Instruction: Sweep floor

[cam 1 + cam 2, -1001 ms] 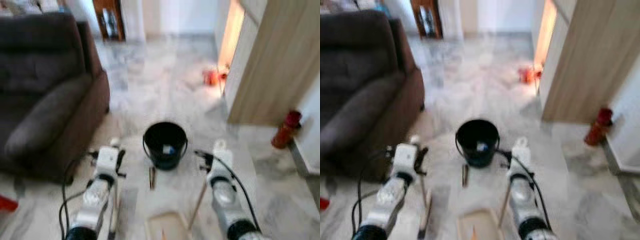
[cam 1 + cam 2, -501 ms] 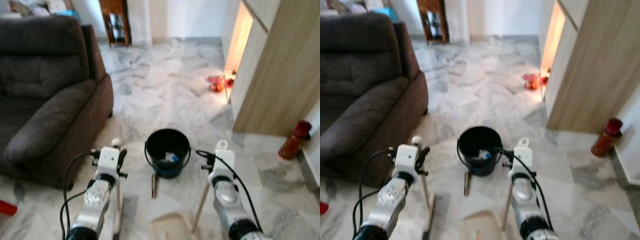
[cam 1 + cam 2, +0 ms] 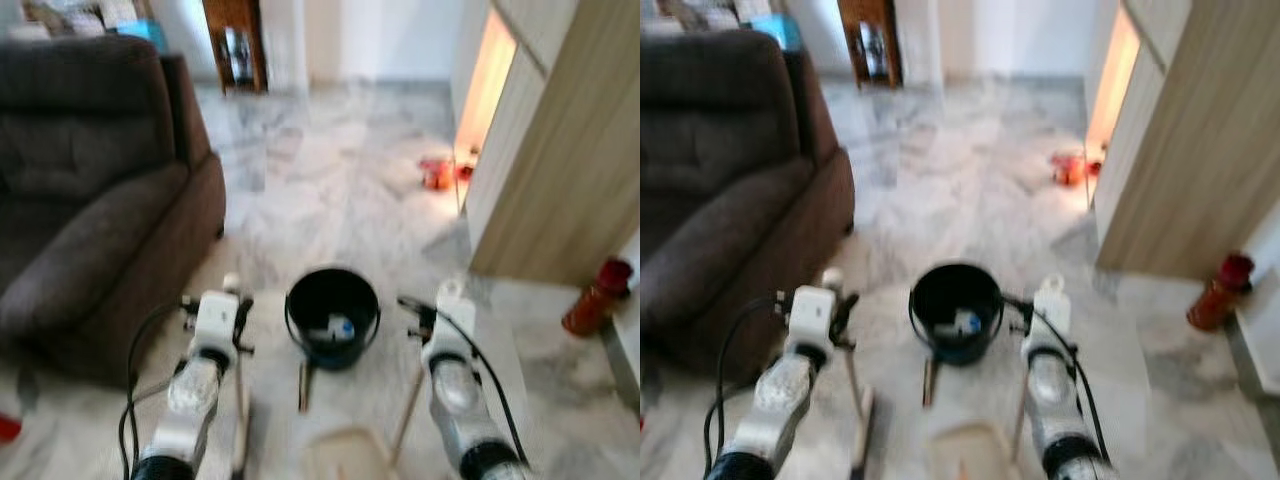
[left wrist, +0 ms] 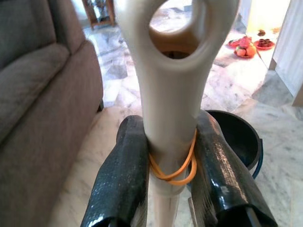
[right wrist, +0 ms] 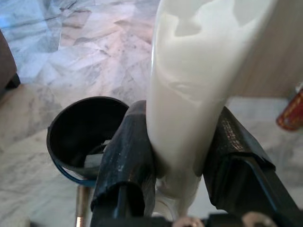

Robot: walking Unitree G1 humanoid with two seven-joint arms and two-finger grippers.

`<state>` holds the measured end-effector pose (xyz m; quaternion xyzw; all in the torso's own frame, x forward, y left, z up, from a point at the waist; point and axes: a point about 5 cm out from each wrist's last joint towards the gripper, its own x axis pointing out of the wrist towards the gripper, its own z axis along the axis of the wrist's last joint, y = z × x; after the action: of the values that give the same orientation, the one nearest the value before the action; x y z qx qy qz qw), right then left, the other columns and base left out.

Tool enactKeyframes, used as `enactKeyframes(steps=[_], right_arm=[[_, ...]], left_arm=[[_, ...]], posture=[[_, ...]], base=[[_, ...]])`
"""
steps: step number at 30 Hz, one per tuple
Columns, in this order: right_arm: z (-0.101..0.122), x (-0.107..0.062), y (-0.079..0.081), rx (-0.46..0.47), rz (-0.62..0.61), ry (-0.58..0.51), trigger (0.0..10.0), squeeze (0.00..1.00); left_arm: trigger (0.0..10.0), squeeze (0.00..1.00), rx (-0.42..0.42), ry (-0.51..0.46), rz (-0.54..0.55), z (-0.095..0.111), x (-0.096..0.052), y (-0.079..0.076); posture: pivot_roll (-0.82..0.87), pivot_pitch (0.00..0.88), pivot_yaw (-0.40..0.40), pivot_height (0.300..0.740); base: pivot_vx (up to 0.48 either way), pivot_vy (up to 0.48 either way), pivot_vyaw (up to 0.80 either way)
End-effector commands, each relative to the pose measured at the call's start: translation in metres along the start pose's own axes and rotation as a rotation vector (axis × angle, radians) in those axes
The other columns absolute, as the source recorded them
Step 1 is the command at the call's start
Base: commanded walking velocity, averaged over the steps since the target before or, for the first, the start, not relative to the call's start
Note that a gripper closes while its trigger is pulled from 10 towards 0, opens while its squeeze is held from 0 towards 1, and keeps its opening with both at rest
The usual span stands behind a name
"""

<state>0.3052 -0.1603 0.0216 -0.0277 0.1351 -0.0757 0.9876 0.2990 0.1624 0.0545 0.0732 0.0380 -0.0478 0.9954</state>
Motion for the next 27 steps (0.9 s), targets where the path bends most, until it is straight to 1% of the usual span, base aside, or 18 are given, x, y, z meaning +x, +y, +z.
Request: enactKeyframes(steps=[1, 5, 11, 13, 22, 26, 27], right_arm=[[0.0067, 0.0016, 0.008, 0.028, 0.017, -0.022, 10.0, 0.0], [0.0061, 0.0019, 0.0065, 0.023, 0.006, -0.014, 10.0, 0.0], [0.0059, 0.0021, 0.0055, 0.015, -0.004, -0.013, 10.0, 0.0], [0.0068, 0.0022, 0.0044, 0.017, -0.015, -0.021, 10.0, 0.0], [0.007, 0.0021, 0.003, 0.013, -0.04, -0.023, 10.0, 0.0], [0.0081, 0.0024, 0.0015, 0.013, -0.073, -0.028, 10.0, 0.0], [0.0085, 0.0026, -0.001, 0.015, -0.094, -0.03, 10.0, 0.0]], left_arm=[[10.0, 0.0, 0.024, -0.01, 0.015, 0.0028, 0.0003, 0.0074], [10.0, 0.0, 0.031, -0.011, 0.013, 0.0032, 0.0003, 0.0068], [10.0, 0.0, 0.029, -0.012, 0.011, 0.0032, 0.0, 0.0064], [10.0, 0.0, 0.026, -0.015, 0.01, 0.0035, -0.0001, 0.0063], [10.0, 0.0, 0.024, -0.029, 0.002, 0.005, -0.001, 0.0052], [10.0, 0.0, 0.035, -0.032, -0.018, 0.0057, -0.0019, 0.0049], [10.0, 0.0, 0.042, -0.028, -0.041, 0.0051, -0.0029, 0.0044]], posture=[[0.12, 0.0, 0.04, 0.74], [0.12, 0.0, 0.04, 0.74], [0.12, 0.0, 0.04, 0.74], [0.13, 0.0, 0.039, 0.74], [0.13, 0.0, 0.037, 0.74], [0.13, 0.0, 0.037, 0.74], [0.13, 0.0, 0.036, 0.74]], base=[[0.289, 0.0, 0.0], [0.286, 0.0, 0.0], [0.287, 0.0, -0.8], [0.244, 0.0, 0.0], [0.0, 0.0, 0.0], [0.0, 0.0, 0.0], [0.0, 0.0, 0.0]])
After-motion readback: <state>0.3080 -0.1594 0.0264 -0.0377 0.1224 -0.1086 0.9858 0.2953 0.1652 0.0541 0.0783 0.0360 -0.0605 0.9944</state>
